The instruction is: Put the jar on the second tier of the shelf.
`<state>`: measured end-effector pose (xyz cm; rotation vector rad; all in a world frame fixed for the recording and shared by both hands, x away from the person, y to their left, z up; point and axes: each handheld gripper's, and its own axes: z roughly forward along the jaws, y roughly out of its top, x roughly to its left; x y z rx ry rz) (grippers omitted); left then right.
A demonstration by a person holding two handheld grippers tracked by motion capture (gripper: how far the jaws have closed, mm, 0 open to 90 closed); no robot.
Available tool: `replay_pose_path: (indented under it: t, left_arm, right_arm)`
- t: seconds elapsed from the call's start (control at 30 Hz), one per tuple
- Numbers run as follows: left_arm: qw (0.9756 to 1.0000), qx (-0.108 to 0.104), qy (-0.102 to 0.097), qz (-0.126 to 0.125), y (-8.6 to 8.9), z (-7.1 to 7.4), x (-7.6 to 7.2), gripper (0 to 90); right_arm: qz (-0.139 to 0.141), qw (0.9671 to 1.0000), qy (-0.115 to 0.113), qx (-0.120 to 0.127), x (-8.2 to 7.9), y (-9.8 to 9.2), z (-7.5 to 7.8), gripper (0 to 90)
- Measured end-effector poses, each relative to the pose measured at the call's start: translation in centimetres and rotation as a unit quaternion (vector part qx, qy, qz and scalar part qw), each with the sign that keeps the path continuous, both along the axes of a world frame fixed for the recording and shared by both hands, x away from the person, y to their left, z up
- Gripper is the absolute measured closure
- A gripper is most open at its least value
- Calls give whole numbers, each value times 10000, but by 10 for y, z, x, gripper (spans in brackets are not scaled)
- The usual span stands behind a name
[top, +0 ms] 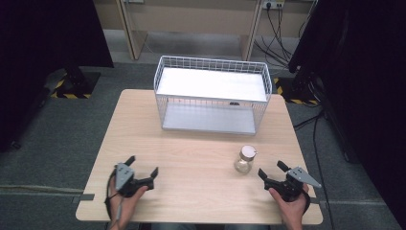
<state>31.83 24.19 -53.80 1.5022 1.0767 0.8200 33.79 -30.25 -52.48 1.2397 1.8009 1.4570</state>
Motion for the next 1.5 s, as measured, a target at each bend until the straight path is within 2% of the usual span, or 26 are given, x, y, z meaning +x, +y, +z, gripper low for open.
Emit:
replay_pose_path:
  t: [0.03,0.07,0.1,0.3,0.53,0.87,1.13,1.5]
  left_arm:
    - [9998,-212,39,44,4,0,1,13]
    - [9995,-297,101,90,6,0,2,14]
    - [9994,-277,137,126,6,0,3,13]
    - [10000,28,24,65,-2,0,3,26]
    - [9999,-30,-26,117,-1,0,2,20]
    - [9999,-11,-48,98,-2,0,1,21]
    - [9999,-21,-30,124,-2,0,2,22]
    - [9999,-64,-12,145,-1,0,2,31]
  right_arm:
    - [4,10000,-46,-26,0,1,0,42]
    - [15,9999,-102,-34,-1,1,0,41]
    - [19,9999,-136,-57,-1,2,0,40]
    - [108,9994,-325,-98,-3,10,9,45]
    - [257,9986,-351,-302,6,25,20,65]
    - [499,9972,-430,-365,30,43,30,109]
    - [592,9966,-388,-424,41,48,24,153]
    - [758,9951,-456,-431,50,50,17,314]
